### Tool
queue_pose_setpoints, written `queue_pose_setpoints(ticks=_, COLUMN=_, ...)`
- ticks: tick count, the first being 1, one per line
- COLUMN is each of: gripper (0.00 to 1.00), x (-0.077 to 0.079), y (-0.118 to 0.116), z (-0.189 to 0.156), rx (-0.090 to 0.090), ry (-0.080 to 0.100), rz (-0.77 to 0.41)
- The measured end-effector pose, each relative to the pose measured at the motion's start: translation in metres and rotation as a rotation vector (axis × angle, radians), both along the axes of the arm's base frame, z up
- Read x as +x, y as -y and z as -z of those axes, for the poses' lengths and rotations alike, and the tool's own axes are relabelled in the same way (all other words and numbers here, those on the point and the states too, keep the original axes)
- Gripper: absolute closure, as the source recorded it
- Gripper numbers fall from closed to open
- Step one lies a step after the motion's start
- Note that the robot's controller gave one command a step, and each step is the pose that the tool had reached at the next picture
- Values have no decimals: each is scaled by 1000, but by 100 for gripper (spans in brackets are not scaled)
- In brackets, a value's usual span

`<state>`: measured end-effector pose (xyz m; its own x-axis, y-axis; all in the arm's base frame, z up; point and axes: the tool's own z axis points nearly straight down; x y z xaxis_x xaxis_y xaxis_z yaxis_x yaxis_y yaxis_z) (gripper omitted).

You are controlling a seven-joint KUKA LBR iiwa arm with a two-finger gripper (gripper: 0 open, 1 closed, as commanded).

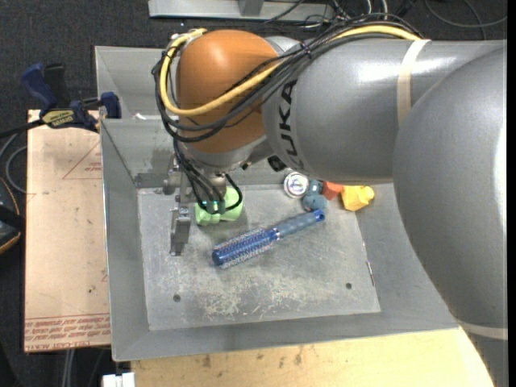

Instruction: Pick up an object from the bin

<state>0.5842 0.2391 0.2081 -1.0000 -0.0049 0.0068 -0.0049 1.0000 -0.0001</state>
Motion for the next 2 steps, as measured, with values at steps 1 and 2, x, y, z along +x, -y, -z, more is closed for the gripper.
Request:
queue_pose_setpoints(ticks=1, gripper=0, x=45, y=90, z=136, rx=7, ry=18, rz=-199)
queue_pose_setpoints(ticks=2, gripper=0, x=65, y=129, z=107, rx=1, ry=13, rz=-48)
